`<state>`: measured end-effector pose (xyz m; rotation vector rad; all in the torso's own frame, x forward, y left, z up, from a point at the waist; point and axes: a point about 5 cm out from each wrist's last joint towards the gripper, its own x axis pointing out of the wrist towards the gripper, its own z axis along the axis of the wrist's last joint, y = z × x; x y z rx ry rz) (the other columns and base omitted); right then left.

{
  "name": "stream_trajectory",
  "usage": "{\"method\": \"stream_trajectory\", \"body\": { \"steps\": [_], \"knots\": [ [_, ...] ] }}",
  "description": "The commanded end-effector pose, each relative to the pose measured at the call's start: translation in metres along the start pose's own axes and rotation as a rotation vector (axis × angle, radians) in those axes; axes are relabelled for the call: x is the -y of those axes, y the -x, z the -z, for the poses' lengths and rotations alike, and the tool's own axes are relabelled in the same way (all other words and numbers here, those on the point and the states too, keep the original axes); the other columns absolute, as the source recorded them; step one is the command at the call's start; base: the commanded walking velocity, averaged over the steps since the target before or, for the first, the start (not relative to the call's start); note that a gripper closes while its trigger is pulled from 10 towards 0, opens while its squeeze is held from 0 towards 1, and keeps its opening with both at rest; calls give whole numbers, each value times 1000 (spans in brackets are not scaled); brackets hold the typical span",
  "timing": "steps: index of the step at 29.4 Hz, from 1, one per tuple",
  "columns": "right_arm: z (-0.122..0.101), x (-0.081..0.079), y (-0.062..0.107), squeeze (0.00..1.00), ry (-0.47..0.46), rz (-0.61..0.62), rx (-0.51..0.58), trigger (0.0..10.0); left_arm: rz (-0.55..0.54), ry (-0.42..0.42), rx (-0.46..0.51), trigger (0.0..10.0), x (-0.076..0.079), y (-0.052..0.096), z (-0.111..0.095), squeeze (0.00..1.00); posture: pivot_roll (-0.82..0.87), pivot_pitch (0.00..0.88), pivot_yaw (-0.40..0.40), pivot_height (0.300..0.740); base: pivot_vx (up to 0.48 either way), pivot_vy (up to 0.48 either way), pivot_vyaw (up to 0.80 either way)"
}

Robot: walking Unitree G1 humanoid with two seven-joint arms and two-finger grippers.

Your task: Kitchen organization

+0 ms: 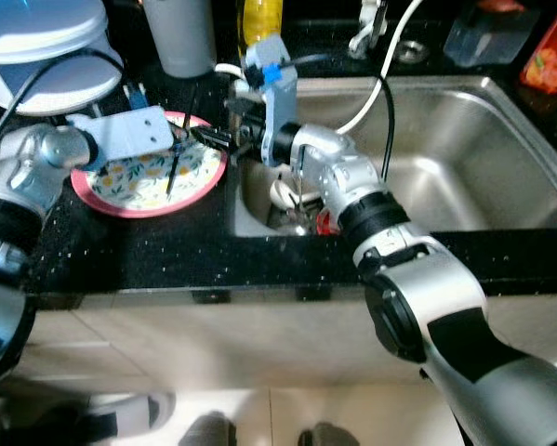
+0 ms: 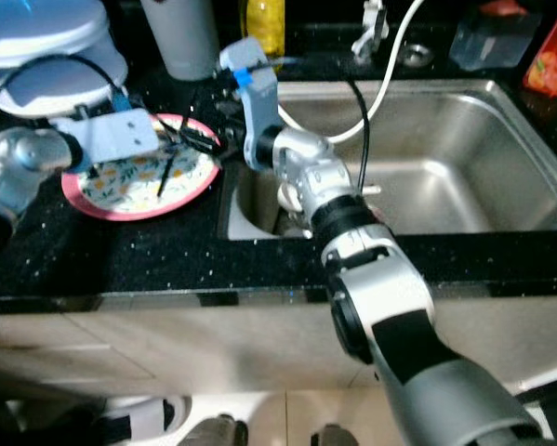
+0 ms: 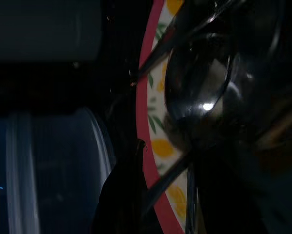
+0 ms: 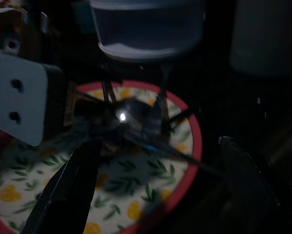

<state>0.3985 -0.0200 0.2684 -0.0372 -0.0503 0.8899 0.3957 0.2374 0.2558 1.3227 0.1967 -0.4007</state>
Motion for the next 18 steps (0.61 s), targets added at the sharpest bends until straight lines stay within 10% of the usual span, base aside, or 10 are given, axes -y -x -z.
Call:
{"method": "stream_trajectory", "body": {
  "steps": [1,2,3,18],
  "knots": [
    [-4,-1,-3,0,-18,13,1,10000,153,-37,-44,6863,38,-13,5,0,201,201,51,740,0,0,0],
    [-4,0,-3,0,-22,23,2,10000,159,-46,-45,6863,39,-14,5,0,201,201,51,740,0,0,0],
    [-5,1,-3,0,-32,37,7,10000,166,-59,-50,0,41,-15,6,0,200,204,58,740,0,0,0],
    [-25,21,6,0,-52,141,84,10000,-4,-263,3,0,27,-16,-3,0,195,158,38,740,0,0,0]
  ]
}}
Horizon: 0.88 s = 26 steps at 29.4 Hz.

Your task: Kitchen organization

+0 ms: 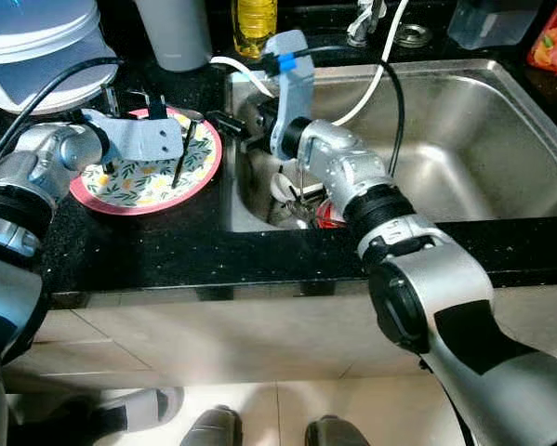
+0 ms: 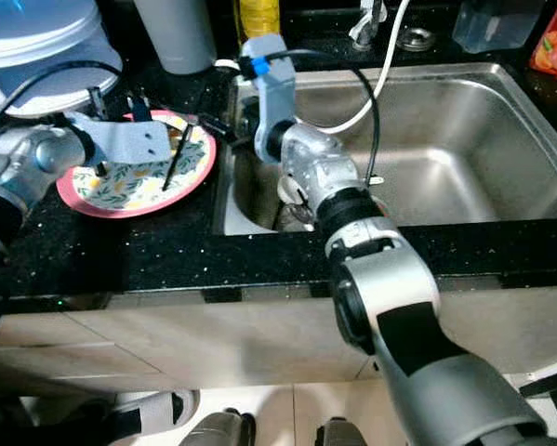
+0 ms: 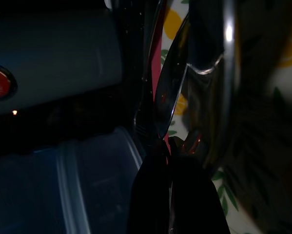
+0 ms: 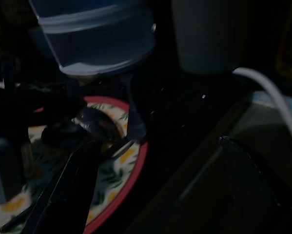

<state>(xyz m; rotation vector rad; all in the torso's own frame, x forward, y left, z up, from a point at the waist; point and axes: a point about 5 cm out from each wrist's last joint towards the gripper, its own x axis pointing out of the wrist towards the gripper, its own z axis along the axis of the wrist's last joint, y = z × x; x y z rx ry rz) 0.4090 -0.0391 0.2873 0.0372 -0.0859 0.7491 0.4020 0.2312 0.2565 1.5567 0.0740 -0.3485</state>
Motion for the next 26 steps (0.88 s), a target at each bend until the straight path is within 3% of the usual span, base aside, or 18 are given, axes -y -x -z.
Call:
{"method": "stream_trajectory", "body": {
  "steps": [1,4,6,8,9,10,11,12,16,26],
  "knots": [
    [-6,-1,-2,0,-6,-2,24,10000,100,-26,8,0,29,-7,-5,0,195,158,38,740,0,0,0],
    [-8,0,-1,0,-5,0,28,10000,77,-26,31,0,25,-8,-9,0,199,150,33,740,0,0,0],
    [-10,6,2,0,1,17,36,10000,-4,-25,104,0,4,-12,-30,0,202,141,28,740,0,0,0],
    [-11,8,3,0,1,25,41,10000,-36,-31,133,0,-4,-13,-39,0,201,142,29,740,0,0,0],
    [-14,11,4,0,-2,38,50,10000,-79,-49,175,3529,-15,-14,-52,0,200,142,29,740,0,0,0],
    [-15,13,5,0,-6,45,56,10000,-93,-63,189,10000,-20,-14,-58,0,194,141,36,740,0,0,0],
    [-15,13,5,0,-6,45,56,10000,-93,-63,189,10000,-20,-14,-58,0,194,141,36,740,0,0,0],
    [-18,16,7,0,-11,61,68,10000,-124,-85,222,10000,-31,-15,-71,0,187,140,42,740,0,0,0],
    [-20,22,10,0,-12,87,77,10000,-161,-91,278,10000,-45,-16,-95,0,177,138,52,740,0,0,0],
    [-27,42,23,0,9,169,96,10000,-176,-145,357,10000,-47,-24,-136,0,153,150,73,740,0,0,0]
  ]
}}
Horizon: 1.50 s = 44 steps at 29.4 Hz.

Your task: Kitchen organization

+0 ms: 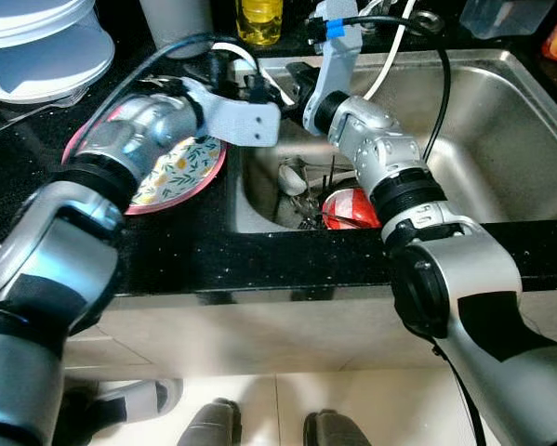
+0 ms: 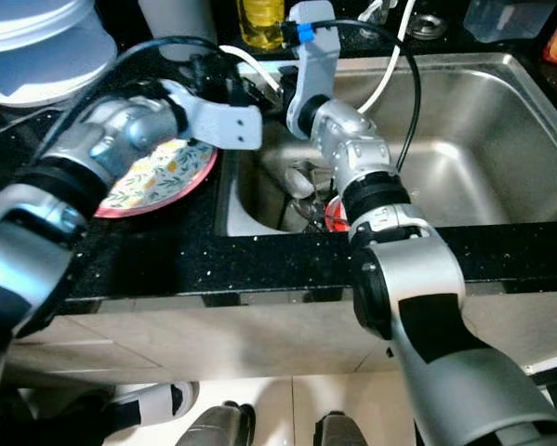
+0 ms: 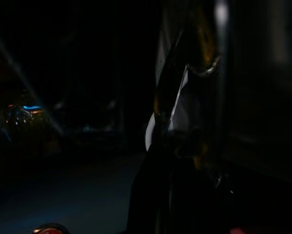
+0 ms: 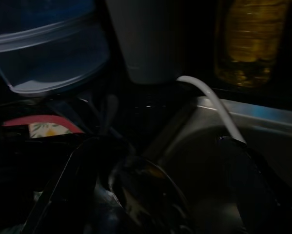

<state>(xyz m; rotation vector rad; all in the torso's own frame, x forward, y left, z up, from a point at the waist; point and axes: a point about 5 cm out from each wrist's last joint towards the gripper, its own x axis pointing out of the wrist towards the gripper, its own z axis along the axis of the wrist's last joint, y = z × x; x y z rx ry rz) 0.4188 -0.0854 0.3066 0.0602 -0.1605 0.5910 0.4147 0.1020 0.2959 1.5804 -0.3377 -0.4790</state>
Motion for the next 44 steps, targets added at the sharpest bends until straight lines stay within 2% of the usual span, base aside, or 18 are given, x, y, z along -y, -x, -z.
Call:
{"method": "stream_trajectory", "body": {
  "steps": [1,5,9,12,17,19,20,21,22,23,24,26,27,31,34,35,36,44],
  "knots": [
    [-8,11,3,0,7,53,22,10000,-9,-53,43,10000,-5,-8,-17,0,150,152,79,740,0,0,0],
    [-14,28,12,0,28,127,37,10000,-27,-53,69,10000,-11,-15,-31,0,144,159,93,740,0,0,0],
    [-21,49,24,0,54,200,51,10000,-106,39,100,10000,-35,-18,-47,0,118,168,120,740,0,0,0],
    [-22,52,26,0,58,212,52,10000,-120,56,106,10000,-41,-18,-49,0,118,168,120,740,0,0,0],
    [-31,73,41,0,63,293,82,10000,-182,111,121,10000,-62,-18,-58,0,96,168,141,740,0,0,0],
    [-33,77,44,0,65,312,87,10000,-193,141,128,10000,-65,-19,-60,0,96,168,141,740,0,0,0],
    [-34,82,48,0,80,335,89,10000,-197,188,137,10000,-66,-20,-63,0,96,168,141,740,0,0,0],
    [-36,87,52,0,122,370,87,10000,-200,321,154,10000,-64,-23,-69,0,87,168,145,740,0,0,0],
    [-36,89,54,0,157,386,81,10000,-189,393,168,10000,-60,-25,-72,0,78,171,147,740,0,0,0],
    [-36,89,54,0,157,386,81,10000,-189,393,168,10000,-60,-25,-72,0,78,171,147,740,0,0,0],
    [-36,90,54,0,194,397,74,10000,-171,459,186,10000,-56,-26,-75,0,78,171,147,740,0,0,0],
    [-38,90,55,0,300,421,63,10000,-105,691,256,10000,-49,-29,-81,0,68,176,154,740,0,0,0],
    [-39,90,56,0,329,426,63,10000,-86,765,275,10000,-48,-29,-81,0,68,176,154,740,0,0,0],
    [-38,85,53,0,420,425,67,10000,-30,1136,243,10000,-38,-31,-69,0,58,177,149,740,0,0,0],
    [-31,78,50,0,450,384,48,10000,45,1308,204,10000,-24,-32,-63,0,60,175,145,740,0,0,0],
    [-27,76,48,0,451,371,35,10000,86,1347,188,10000,-17,-32,-61,565,60,175,145,740,0,0,0],
    [-25,74,47,0,451,363,27,10000,113,1370,178,10000,-13,-31,-60,1000,60,175,145,740,0,0,0],
    [-18,70,44,0,438,347,14,10000,243,1439,163,10000,8,-29,-55,1000,73,183,137,740,0,0,0]
  ]
}}
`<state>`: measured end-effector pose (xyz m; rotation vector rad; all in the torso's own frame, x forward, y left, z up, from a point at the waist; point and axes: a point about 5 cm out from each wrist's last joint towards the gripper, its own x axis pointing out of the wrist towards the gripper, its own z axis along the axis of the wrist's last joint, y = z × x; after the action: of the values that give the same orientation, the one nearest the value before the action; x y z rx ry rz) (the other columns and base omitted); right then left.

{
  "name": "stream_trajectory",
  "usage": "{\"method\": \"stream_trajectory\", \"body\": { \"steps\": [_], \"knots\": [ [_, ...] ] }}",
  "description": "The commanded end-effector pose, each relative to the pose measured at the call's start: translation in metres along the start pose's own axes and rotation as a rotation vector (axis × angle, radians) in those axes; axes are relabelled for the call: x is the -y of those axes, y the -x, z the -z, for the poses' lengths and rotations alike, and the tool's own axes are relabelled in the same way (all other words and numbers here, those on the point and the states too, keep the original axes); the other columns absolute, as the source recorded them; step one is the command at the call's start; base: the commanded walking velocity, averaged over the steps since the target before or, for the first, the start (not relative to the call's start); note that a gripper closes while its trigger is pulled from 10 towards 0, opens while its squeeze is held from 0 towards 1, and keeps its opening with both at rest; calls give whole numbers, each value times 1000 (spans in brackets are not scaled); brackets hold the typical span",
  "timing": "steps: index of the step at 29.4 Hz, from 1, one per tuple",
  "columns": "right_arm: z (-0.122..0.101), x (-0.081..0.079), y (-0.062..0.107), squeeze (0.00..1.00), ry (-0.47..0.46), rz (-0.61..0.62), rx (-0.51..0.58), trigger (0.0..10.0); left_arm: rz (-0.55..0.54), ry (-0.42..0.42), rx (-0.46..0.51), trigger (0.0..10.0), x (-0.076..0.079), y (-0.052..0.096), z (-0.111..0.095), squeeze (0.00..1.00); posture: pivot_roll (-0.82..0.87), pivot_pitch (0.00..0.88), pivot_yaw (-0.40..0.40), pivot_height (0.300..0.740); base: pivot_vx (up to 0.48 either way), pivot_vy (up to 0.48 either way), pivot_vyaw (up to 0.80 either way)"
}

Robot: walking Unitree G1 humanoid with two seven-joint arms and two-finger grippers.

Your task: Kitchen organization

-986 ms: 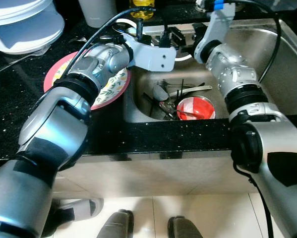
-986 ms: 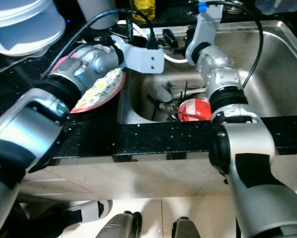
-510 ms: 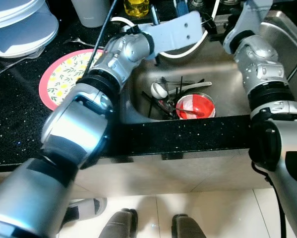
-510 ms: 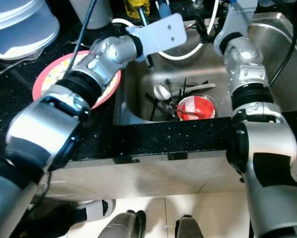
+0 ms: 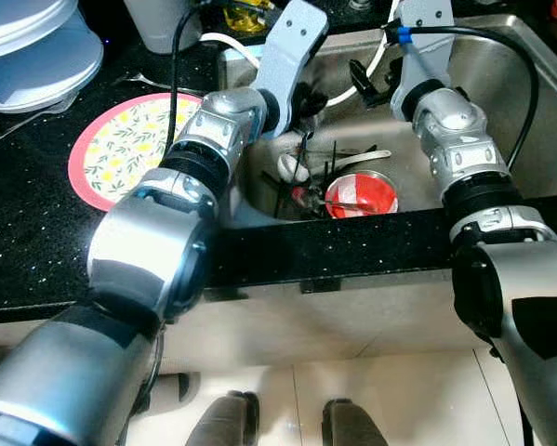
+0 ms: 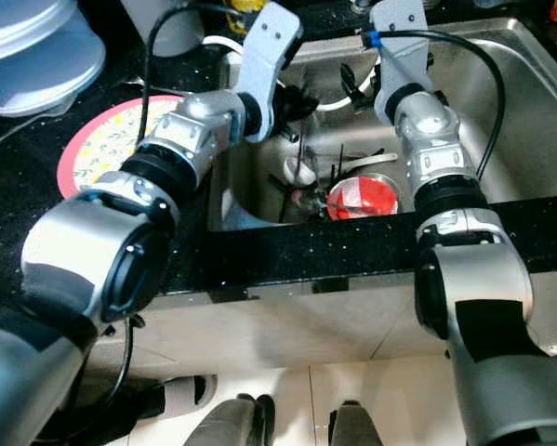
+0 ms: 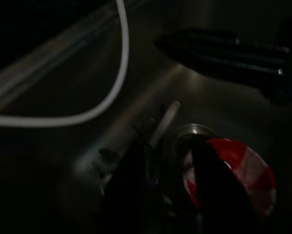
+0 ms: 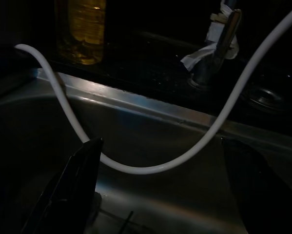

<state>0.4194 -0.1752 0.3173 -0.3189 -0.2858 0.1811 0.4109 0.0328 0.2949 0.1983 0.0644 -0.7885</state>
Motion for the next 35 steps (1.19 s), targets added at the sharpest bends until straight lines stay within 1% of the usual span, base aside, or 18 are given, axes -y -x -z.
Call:
{"method": "stream_trajectory", "body": {
  "steps": [1,9,10,13,15,16,20,21,22,23,26,28,29,30,31,32,33,35],
  "knots": [
    [0,-7,-1,0,3,-21,1,10000,6,65,-41,10000,-5,4,14,1000,75,185,136,740,0,0,0],
    [-3,-10,-3,0,-11,-30,11,10000,-26,108,13,10000,-12,8,1,1000,83,181,125,740,0,0,0],
    [-5,-11,-3,0,-22,-32,26,10000,-63,79,62,10000,-18,11,-9,0,85,178,122,740,0,0,0],
    [-10,-13,-4,0,-48,-36,63,10000,-146,45,145,10000,-30,20,-27,0,88,173,121,740,0,0,0],
    [-13,-14,-3,0,-74,-37,91,10000,-238,-15,167,10000,-42,29,-33,0,94,169,119,740,0,0,0],
    [-14,-15,-3,0,-91,-40,110,10000,-287,-13,185,10000,-50,36,-35,0,96,167,118,740,0,0,0],
    [-17,-21,1,0,-137,-62,156,10000,-462,-9,223,10000,-76,63,-31,0,105,157,107,740,0,0,0],
    [-17,-21,1,0,-137,-62,156,10000,-462,-9,223,10000,-76,63,-31,0,105,157,107,740,0,0,0],
    [-16,-22,2,0,-150,-69,166,10000,-505,1,228,10000,-81,71,-28,0,113,151,100,740,0,0,0],
    [-15,-26,6,0,-177,-85,181,10000,-592,29,246,10000,-90,90,-20,0,119,144,91,740,0,0,0],
    [-14,-28,7,0,-189,-93,184,10000,-635,59,252,10000,-94,99,-15,0,119,144,91,740,0,0,0],
    [-9,-38,11,0,-232,-123,180,10000,-757,120,245,10000,-103,130,1,0,141,129,64,740,0,0,0],
    [-9,-38,11,0,-232,-123,180,10000,-757,120,245,10000,-103,130,1,0,141,129,64,740,0,0,0],
    [-6,-42,13,0,-255,-137,175,10000,-808,144,240,10000,-105,145,8,0,147,127,61,740,0,0,0],
    [-6,-42,13,0,-255,-137,175,10000,-808,144,240,10000,-105,145,8,0,147,127,61,740,0,0,0],
    [-4,-45,14,0,-270,-145,172,10000,-839,159,236,10000,-106,156,13,0,150,125,59,740,0,0,0],
    [-4,-45,14,0,-270,-145,172,10000,-839,159,236,10000,-106,156,13,0,150,125,59,740,0,0,0],
    [-1,-49,18,0,-297,-151,168,10000,-900,147,223,10000,-102,187,19,0,182,112,46,740,0,0,0]
  ]
}}
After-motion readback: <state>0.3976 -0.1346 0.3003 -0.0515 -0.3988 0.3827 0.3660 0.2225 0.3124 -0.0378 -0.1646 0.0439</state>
